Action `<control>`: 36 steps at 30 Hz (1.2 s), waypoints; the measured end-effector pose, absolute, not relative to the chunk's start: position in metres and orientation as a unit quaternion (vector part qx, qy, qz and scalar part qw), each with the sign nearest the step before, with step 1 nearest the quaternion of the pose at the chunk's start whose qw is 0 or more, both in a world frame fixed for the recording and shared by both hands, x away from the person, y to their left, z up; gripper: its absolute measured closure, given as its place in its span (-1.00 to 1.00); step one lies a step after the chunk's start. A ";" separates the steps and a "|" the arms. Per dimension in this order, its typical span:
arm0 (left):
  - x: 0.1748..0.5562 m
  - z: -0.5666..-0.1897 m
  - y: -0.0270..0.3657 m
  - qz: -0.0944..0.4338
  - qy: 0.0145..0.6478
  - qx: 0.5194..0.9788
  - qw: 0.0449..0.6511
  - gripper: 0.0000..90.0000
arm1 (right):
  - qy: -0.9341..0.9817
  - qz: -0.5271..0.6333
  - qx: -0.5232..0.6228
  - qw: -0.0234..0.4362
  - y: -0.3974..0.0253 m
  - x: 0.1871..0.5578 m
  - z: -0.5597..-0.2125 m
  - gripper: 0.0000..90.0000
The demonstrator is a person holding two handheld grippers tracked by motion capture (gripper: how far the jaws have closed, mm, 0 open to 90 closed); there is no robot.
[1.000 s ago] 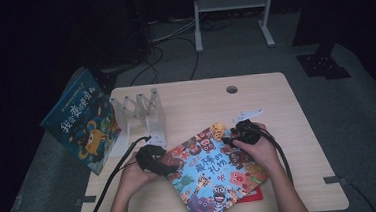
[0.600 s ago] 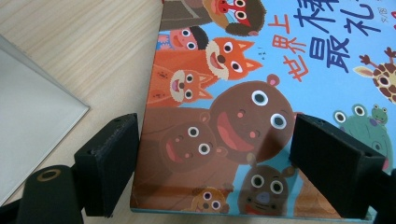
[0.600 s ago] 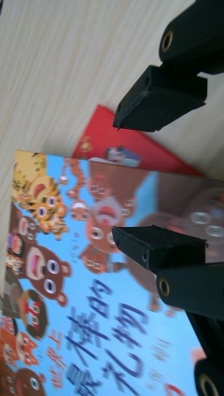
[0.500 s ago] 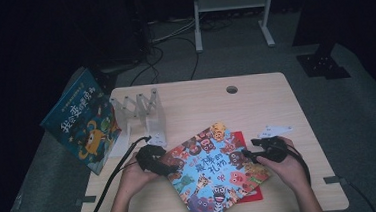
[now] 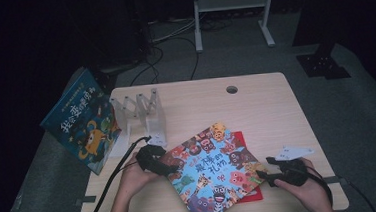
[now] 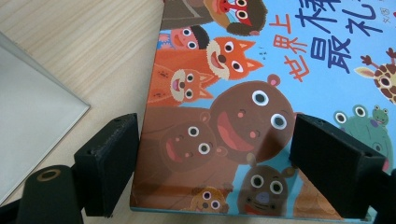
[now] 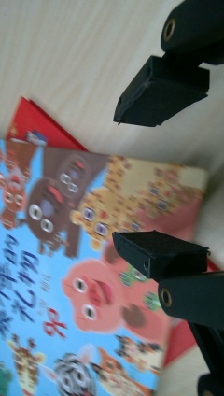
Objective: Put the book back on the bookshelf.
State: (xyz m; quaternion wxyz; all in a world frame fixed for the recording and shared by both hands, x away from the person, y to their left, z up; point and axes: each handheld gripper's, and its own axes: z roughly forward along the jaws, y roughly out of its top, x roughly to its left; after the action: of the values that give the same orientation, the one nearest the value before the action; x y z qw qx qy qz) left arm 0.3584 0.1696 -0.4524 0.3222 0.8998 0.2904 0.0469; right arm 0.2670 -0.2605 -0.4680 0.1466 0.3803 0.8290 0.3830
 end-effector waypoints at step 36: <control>0.359 -0.456 0.168 0.009 0.289 0.900 0.326 -0.70 | 0.830 0.365 0.386 0.172 -0.251 0.315 -0.475 -0.18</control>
State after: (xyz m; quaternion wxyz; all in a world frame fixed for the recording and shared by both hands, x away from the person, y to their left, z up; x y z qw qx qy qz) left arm 0.3586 0.1682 -0.4562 0.3257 0.9001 0.2892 0.0091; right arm 0.3146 -0.2507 -0.4754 0.1715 0.3862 0.8295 0.3651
